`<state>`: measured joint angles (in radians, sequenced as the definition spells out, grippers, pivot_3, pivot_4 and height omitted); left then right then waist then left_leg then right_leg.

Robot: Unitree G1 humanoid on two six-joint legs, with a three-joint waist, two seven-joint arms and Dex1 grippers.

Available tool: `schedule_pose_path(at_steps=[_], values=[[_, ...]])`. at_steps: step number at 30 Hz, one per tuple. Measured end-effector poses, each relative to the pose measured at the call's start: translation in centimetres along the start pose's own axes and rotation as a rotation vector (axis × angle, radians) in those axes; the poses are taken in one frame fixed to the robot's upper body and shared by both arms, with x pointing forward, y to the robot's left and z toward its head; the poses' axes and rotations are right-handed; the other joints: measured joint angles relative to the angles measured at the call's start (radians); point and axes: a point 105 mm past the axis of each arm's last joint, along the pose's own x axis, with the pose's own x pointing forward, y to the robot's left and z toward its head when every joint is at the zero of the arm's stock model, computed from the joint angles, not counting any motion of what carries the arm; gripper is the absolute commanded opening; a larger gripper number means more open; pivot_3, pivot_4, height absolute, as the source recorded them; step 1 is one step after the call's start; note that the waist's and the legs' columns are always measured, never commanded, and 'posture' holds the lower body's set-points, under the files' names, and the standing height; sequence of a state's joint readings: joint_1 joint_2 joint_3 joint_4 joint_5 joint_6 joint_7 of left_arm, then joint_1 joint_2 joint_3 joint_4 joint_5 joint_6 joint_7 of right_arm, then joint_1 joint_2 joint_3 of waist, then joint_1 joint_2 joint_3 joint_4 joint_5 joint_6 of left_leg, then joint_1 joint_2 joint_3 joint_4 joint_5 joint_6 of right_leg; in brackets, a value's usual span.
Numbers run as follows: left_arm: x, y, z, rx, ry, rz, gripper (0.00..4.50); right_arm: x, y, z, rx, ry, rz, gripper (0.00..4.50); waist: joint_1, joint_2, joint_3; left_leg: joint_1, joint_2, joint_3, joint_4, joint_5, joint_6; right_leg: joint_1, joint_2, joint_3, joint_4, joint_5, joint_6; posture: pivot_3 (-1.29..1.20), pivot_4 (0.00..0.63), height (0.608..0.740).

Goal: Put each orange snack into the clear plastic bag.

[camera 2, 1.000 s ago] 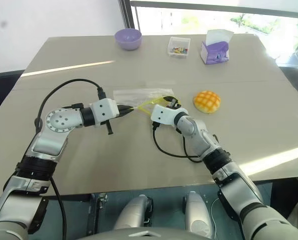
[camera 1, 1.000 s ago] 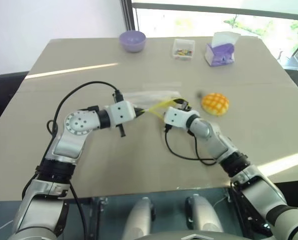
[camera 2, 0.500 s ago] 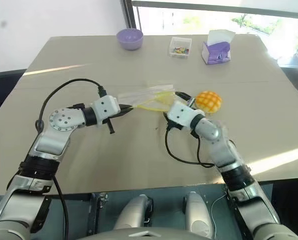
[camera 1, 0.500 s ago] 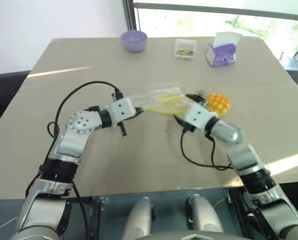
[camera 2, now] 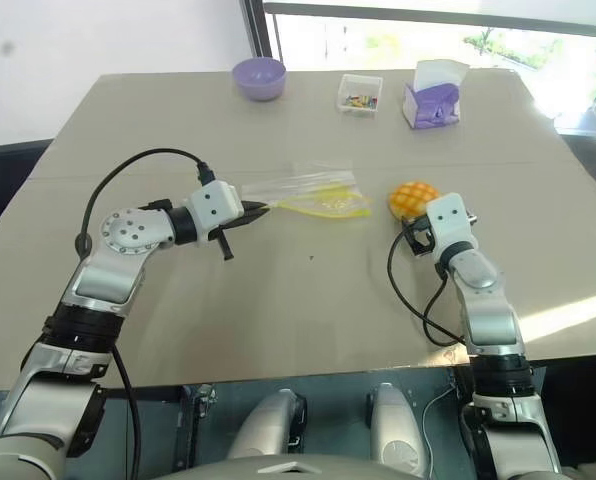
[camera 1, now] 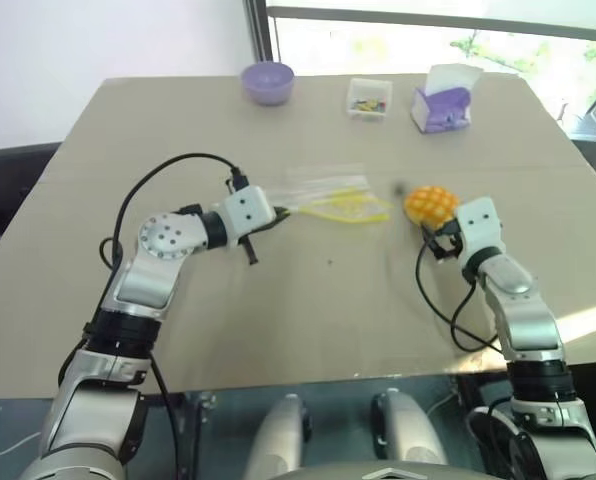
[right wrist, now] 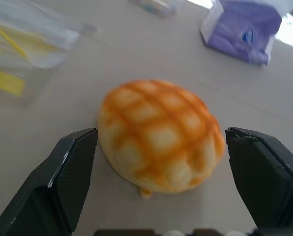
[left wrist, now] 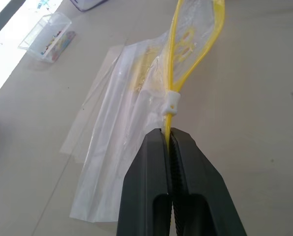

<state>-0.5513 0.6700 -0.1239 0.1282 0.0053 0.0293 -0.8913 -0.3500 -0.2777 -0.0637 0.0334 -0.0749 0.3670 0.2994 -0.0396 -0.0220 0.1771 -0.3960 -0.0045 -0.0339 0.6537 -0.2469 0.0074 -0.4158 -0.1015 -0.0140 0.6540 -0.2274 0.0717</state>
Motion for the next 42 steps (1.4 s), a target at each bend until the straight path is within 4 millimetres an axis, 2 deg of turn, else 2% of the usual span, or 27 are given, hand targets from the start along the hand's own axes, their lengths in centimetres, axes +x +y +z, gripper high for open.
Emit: schedule_pose_path(at_steps=[2, 6, 9, 10, 12, 15, 20, 25, 28, 29, 31, 32, 35, 37, 42], values=[[0.0, 0.0, -0.1, -0.012, 0.005, -0.001, 0.00, 0.7, 0.1, -0.4, 0.050, 0.005, 0.003, 4.44, -0.003, 0.000, 0.000, 0.000, 0.000, 0.000, 0.000, 0.000, 0.000, 0.000, 0.000, 0.001, 0.000, 0.000, 0.000, 0.00, 0.150, 0.740], [0.0, 0.0, -0.3, -0.035, 0.015, -0.001, 0.00, 1.5, 0.6, 0.2, 0.155, -0.022, 0.018, 4.44, -0.001, 0.000, 0.000, 0.000, 0.000, 0.000, 0.000, 0.000, 0.000, 0.000, 0.000, 0.000, 0.000, 0.000, 0.000, 0.00, 0.150, 0.740], [-0.1, 0.0, -0.3, -0.041, 0.019, 0.000, 0.00, 1.7, 0.7, 0.0, 0.172, -0.015, 0.020, 4.44, -0.001, 0.000, 0.000, 0.000, 0.000, 0.000, 0.000, 0.000, 0.000, 0.000, 0.000, 0.000, 0.000, 0.000, 0.000, 0.00, 0.150, 0.740], [-0.1, -0.1, -0.2, -0.047, 0.022, 0.000, 0.00, 2.0, 0.7, -0.4, 0.181, -0.010, 0.018, 4.05, -0.001, 0.000, 0.000, 0.000, 0.000, 0.000, 0.000, 0.000, 0.000, 0.000, 0.000, 0.000, 0.000, 0.000, 0.000, 0.00, 0.150, 0.740], [-0.1, -0.1, -0.2, -0.054, 0.024, 0.001, 0.00, 2.2, 0.6, -0.4, 0.182, -0.015, 0.015, 3.71, -0.001, 0.000, 0.000, 0.000, 0.000, 0.000, 0.000, 0.000, 0.000, 0.000, 0.000, 0.000, 0.000, 0.000, 0.000, 0.00, 0.150, 0.740], [-0.1, 0.0, -0.3, -0.073, 0.042, 0.008, 0.00, 2.3, 0.4, -0.5, 0.174, -0.024, 0.008, 2.20, -0.002, 0.000, 0.000, 0.000, 0.000, 0.000, 0.000, 0.000, 0.000, 0.000, 0.000, 0.000, 0.000, 0.000, 0.000, 0.00, 0.150, 0.740], [-0.2, 0.1, -0.8, -0.096, 0.064, 0.023, 0.00, 1.9, 0.1, -0.7, 0.153, -0.035, 0.007, 0.08, -0.001, 0.000, 0.000, 0.000, 0.000, 0.000, 0.000, 0.000, 0.000, 0.000, 0.000, 0.001, 0.000, 0.000, 0.000, 0.00, 0.150, 0.740], [-0.2, 0.3, -1.1, -0.122, 0.081, 0.041, 0.00, 0.6, 0.6, -0.2, 0.154, -0.082, 0.045, 0.03, 0.000, 0.000, 0.000, 0.000, 0.000, 0.000, 0.000, 0.000, 0.000, 0.000, 0.000, 0.000, 0.000, 0.000, 0.000, 0.00, 0.150, 0.740], [-0.2, 0.4, -1.2, -0.144, 0.090, 0.054, 0.00, -1.8, 1.9, 2.0, 0.179, -0.162, 0.144, 0.03, 0.002, 0.000, 0.000, -0.001, 0.000, 0.000, 0.000, 0.000, 0.000, 0.000, 0.000, 0.000, 0.000, 0.000, 0.000, 0.00, 0.150, 0.740], [-0.2, 0.4, -1.2, -0.145, 0.091, 0.054, 0.00, -2.1, 2.0, 2.3, 0.181, -0.168, 0.155, 0.03, 0.003, 0.000, 0.000, 0.000, 0.000, 0.000, 0.000, 0.000, 0.000, 0.000, 0.000, 0.000, 0.000, 0.000, 0.000, 0.00, 0.150, 0.740], [-0.2, 0.5, -1.2, -0.148, 0.089, 0.057, 0.00, -3.4, 3.1, 4.0, 0.207, -0.207, 0.239, 0.03, 0.001, 0.000, 0.000, 0.000, 0.000, 0.000, 0.000, 0.000, 0.000, 0.000, 0.000, 0.000, 0.000, 0.000, 0.000, 0.00, 0.150, 0.740], [-0.1, 0.5, -0.9, -0.142, 0.079, 0.061, 0.00, -4.8, 4.3, 4.9, 0.265, -0.198, 0.329, 0.03, 0.004, 0.000, 0.000, 0.000, 0.000, -0.001, 0.001, 0.000, 0.000, 0.000, 0.000, 0.000, 0.001, 0.000, 0.000, 0.00, 0.150, 0.740], [0.1, 0.5, -0.5, -0.131, 0.059, 0.067, 0.00, -6.7, 7.4, 6.5, 0.324, -0.168, 0.509, 0.03, 0.003, 0.000, 0.000, 0.000, 0.000, -0.001, 0.002, 0.000, 0.000, 0.000, 0.000, 0.000, 0.002, 0.000, 0.000, 0.00, 0.150, 0.740], [0.2, 0.5, 0.1, -0.109, 0.035, 0.067, 0.00, -6.7, 8.4, 6.9, 0.333, -0.139, 0.558, 0.03, 0.003, 0.000, 0.000, 0.000, 0.000, -0.001, 0.003, 0.000, 0.000, 0.000, 0.000, 0.000, 0.002, 0.000, 0.000, 0.00, 0.150, 0.740], [0.2, 0.4, 1.1, -0.068, -0.003, 0.064, 0.00, -5.2, 9.3, 6.6, 0.342, -0.071, 0.583, 0.03, 0.006, 0.000, 0.000, 0.000, 0.000, -0.001, 0.003, 0.000, 0.000, 0.000, 0.000, 0.000, 0.002, 0.000, 0.000, 0.00, 0.150, 0.740]])
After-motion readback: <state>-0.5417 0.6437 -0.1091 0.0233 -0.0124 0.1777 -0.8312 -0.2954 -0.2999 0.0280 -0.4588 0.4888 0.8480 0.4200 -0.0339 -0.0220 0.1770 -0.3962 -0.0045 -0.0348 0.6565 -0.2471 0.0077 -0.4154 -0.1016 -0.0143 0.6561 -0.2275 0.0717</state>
